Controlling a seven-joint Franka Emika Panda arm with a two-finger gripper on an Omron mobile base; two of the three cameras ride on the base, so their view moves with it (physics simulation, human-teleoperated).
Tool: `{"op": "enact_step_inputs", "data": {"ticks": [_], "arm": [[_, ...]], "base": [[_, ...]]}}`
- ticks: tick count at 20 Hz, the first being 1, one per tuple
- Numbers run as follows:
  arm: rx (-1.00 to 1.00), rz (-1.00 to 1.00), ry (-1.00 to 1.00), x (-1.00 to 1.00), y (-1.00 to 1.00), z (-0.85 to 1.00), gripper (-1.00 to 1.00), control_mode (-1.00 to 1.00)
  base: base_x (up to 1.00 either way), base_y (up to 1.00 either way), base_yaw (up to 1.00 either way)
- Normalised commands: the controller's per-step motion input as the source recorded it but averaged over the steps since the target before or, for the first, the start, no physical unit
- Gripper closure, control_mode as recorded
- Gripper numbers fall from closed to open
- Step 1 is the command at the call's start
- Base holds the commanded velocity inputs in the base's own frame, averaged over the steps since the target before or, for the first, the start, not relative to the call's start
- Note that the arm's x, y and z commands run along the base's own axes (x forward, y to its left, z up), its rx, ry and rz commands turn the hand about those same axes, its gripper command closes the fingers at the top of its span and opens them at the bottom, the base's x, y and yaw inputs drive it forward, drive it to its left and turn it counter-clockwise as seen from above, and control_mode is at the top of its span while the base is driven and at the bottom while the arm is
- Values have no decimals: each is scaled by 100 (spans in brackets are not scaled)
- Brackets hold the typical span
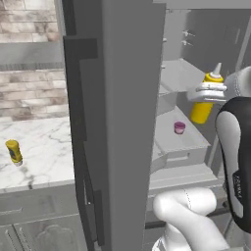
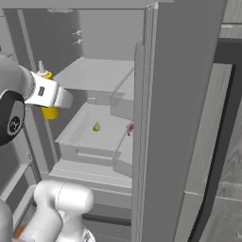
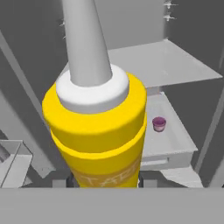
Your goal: Place the mustard and mustard from the counter to the top shelf of the fridge. If the existing items in the fridge are on the top shelf, move them to other shelves.
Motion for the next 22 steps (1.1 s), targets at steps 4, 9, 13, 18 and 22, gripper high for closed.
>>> {"op": "enact_step_inputs", "data": {"ticks": [4, 9, 13, 18, 22], "arm": [[0, 0, 0, 89, -6, 0, 100, -100], [0, 0, 0, 94, -2, 0, 100, -100], [0, 0, 2, 100, -6, 0, 100, -100], [0, 0, 1, 99, -7, 0, 100, -100], [0, 1, 0, 92, -1, 0, 100, -100]], "base": [[0, 0, 0], [0, 0, 0], [0, 0, 0], [0, 0, 0], [0, 0, 0]]}}
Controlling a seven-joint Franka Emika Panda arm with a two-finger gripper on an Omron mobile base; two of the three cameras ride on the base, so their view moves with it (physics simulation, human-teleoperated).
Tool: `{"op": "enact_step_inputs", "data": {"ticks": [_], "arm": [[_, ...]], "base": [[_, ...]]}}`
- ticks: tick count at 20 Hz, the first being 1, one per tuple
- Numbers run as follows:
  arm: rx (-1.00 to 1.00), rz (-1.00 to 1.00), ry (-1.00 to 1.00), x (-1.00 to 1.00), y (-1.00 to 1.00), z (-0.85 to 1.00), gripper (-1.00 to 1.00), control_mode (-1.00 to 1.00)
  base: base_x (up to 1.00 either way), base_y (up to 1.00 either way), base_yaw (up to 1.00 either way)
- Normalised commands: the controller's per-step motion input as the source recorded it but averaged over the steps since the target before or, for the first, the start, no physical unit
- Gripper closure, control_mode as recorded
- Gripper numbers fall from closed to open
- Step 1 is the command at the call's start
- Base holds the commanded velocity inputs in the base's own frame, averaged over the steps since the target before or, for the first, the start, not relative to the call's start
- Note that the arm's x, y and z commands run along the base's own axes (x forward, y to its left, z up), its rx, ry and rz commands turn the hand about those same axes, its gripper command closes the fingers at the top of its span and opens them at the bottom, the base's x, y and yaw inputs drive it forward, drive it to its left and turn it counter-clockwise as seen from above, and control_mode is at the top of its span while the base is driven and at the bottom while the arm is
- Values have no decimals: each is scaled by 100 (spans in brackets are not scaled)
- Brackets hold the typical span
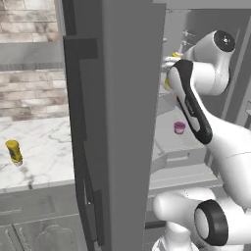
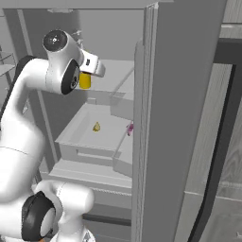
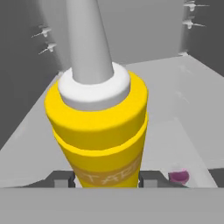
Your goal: Place the mustard and mustard from the counter to the top shelf of the fridge. If the existing items in the fridge are on the top shelf, move them to other shelves.
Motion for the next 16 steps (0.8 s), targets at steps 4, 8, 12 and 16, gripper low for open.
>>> {"op": "enact_step_inputs", "data": {"ticks": [4, 8, 12, 16], "arm": [[0, 0, 0, 83, 0, 0, 100, -100], [-1, 0, 0, 69, 0, -5, 100, -100], [0, 0, 1, 59, 0, -16, 100, -100], [-1, 0, 2, 47, 0, -28, 100, -100]], "base": [[0, 0, 0], [0, 0, 0], [0, 0, 0], [0, 0, 0]]}}
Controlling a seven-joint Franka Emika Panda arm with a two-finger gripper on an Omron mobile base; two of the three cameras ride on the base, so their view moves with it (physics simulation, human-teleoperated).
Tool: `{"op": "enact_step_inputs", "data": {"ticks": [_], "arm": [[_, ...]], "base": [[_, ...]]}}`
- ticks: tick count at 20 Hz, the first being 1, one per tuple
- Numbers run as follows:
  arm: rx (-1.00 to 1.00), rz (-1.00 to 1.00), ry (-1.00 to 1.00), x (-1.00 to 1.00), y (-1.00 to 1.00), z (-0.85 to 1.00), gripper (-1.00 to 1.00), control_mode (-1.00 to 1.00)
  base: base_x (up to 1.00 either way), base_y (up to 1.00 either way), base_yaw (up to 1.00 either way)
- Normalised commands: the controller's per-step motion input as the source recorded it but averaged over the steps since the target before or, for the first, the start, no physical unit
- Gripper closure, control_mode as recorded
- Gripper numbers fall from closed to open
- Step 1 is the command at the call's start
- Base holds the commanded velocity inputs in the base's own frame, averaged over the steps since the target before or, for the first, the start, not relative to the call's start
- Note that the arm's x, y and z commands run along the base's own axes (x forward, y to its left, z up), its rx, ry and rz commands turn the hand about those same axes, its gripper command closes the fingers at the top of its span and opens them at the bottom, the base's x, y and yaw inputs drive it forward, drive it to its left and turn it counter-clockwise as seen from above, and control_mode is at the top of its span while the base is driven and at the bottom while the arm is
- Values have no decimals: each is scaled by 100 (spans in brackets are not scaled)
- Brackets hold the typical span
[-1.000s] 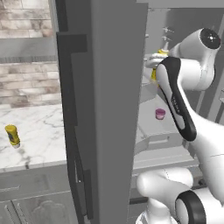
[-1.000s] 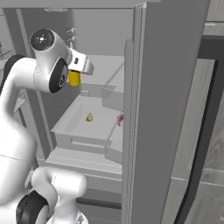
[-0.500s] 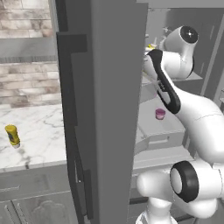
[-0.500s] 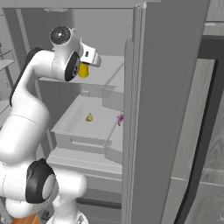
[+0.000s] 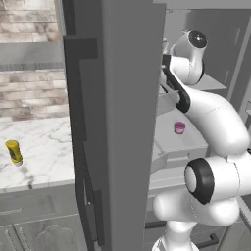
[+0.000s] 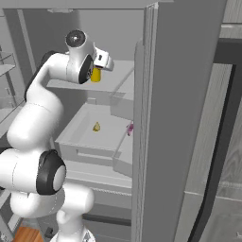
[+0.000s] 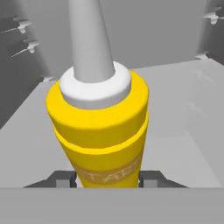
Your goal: Place the mustard and mustard from the counter to the top shelf of the fridge. If the existing items in the fridge are on the top shelf, move them to other shelves.
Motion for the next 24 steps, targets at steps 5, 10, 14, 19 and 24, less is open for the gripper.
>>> {"op": "enact_step_inputs", "data": {"ticks": [5, 10, 14, 19, 24], "arm": [[-2, 0, 3, 20, 0, -47, 100, -100], [-3, 0, 0, 9, 0, -39, 100, -100], [0, 0, 0, 4, 0, -8, -100, -100], [0, 0, 0, 0, 0, 0, -100, -100], [0, 0, -2, 0, 0, 0, -100, -100]], "base": [[0, 0, 0], [0, 0, 0], [0, 0, 0], [0, 0, 0], [0, 0, 0]]}}
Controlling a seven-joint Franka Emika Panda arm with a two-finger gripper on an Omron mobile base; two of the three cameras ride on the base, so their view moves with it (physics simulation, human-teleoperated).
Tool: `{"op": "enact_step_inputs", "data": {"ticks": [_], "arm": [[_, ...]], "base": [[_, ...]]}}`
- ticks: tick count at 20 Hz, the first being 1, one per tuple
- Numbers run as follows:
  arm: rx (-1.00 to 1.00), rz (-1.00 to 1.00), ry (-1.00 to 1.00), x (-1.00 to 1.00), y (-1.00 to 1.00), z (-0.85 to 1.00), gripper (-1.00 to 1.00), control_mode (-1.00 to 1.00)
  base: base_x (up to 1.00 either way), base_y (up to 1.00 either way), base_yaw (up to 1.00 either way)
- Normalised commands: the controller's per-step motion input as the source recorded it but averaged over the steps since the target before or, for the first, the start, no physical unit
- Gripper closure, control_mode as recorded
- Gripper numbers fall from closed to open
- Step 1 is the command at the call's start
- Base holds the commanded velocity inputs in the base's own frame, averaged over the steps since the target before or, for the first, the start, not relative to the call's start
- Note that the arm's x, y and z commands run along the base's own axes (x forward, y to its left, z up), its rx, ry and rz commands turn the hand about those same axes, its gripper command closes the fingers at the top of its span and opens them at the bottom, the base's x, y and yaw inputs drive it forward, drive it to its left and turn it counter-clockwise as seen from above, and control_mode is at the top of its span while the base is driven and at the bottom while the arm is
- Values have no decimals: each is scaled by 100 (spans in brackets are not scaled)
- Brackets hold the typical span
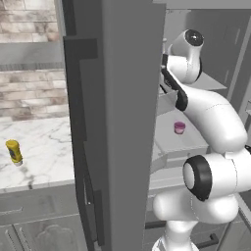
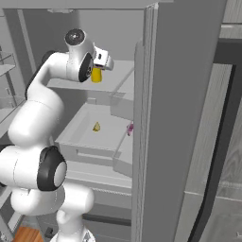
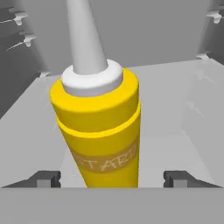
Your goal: Place the mustard and mustard from the counter to the top shelf of the fridge. If the existing items in the fridge are on the top shelf, move them to other shelves.
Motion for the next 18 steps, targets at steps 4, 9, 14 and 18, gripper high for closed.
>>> {"op": "enact_step_inputs", "data": {"ticks": [4, 9, 14, 18], "arm": [[0, 0, -5, -7, 0, 0, -100, -100], [0, 0, -12, -82, 0, 0, -100, -100], [0, 0, -27, -100, 0, 0, -100, -100], [0, -2, -23, -100, 0, 6, -100, -100]], "base": [[0, 0, 0], [0, 0, 0], [0, 0, 0], [0, 0, 0]]}}
